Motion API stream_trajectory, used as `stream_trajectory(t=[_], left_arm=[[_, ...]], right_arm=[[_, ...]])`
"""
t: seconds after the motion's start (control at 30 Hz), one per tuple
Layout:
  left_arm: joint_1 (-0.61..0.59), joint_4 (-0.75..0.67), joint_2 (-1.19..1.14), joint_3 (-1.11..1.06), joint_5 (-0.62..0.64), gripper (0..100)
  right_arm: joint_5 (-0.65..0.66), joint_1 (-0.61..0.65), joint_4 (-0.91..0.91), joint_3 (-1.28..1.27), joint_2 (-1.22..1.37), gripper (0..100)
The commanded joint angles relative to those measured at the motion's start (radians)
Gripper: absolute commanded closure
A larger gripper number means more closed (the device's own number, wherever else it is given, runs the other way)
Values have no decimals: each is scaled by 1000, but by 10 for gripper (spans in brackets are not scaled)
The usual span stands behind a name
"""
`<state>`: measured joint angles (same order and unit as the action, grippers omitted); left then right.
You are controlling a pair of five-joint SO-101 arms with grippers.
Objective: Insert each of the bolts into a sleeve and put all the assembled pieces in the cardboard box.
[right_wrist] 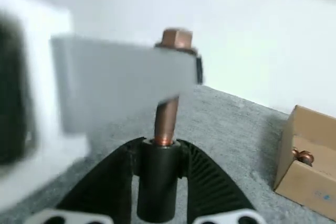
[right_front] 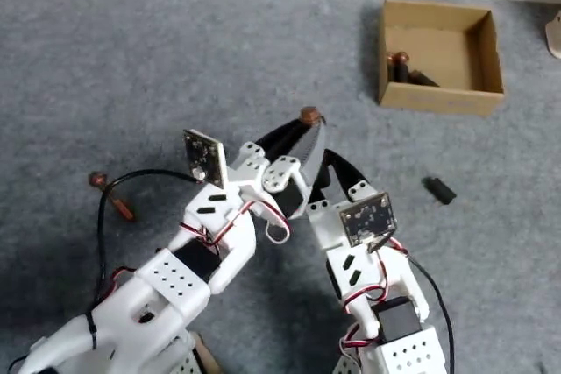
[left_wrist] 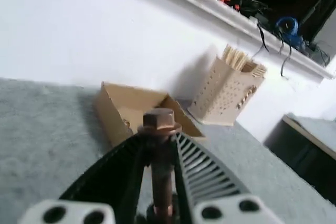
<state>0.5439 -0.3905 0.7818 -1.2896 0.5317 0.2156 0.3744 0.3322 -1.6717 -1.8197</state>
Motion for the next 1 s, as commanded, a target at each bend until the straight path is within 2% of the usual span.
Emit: stream_trajectory(t=[0.0,0.17,0.5,0.6,0.8,0.87,0.97], left_arm=[[-21,81,-10,16,-6,995],[42,141,-12,19,-2,995],[56,135,-13,10,-8,966],[56,141,-13,21,-51,838],[53,143,-13,-18,-60,493],[54,143,-13,-38,-60,430],[50,143,-5,-39,-58,405]], right_arm=[[-14,-56,-15,-116,-18,993],[-44,-81,-15,-119,-18,993],[-44,-81,-15,-120,-18,993],[-44,-81,-13,-124,-18,993],[-46,-82,-12,-124,-18,993],[-46,-90,21,-119,-18,993],[-46,-128,62,-116,-18,993]])
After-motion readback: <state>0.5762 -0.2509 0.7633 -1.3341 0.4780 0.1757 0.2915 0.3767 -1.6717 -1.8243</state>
